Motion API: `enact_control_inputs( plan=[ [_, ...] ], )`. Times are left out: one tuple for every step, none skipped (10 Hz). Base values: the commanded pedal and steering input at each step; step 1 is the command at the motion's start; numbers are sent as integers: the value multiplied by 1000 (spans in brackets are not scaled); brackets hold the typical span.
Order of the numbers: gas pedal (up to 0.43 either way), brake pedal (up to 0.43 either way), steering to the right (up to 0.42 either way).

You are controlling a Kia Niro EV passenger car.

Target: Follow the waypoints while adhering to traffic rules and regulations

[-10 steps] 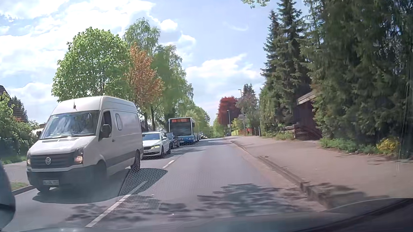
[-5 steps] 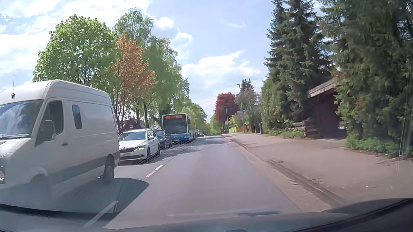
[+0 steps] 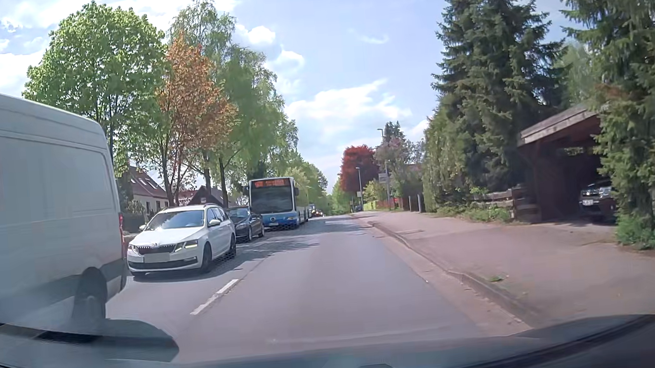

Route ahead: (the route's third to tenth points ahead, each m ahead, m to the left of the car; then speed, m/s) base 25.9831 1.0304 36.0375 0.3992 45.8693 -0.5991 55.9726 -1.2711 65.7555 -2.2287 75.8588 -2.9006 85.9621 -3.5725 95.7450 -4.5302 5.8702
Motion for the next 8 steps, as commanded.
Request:
enact_control_inputs(
  plan=[
    [177, 0, 17],
    [177, 0, 16],
    [177, 0, 17],
    [177, 0, 16],
    [177, 0, 16],
    [177, 0, 11],
    [177, 0, 6],
    [177, 0, 3]
  ],
)
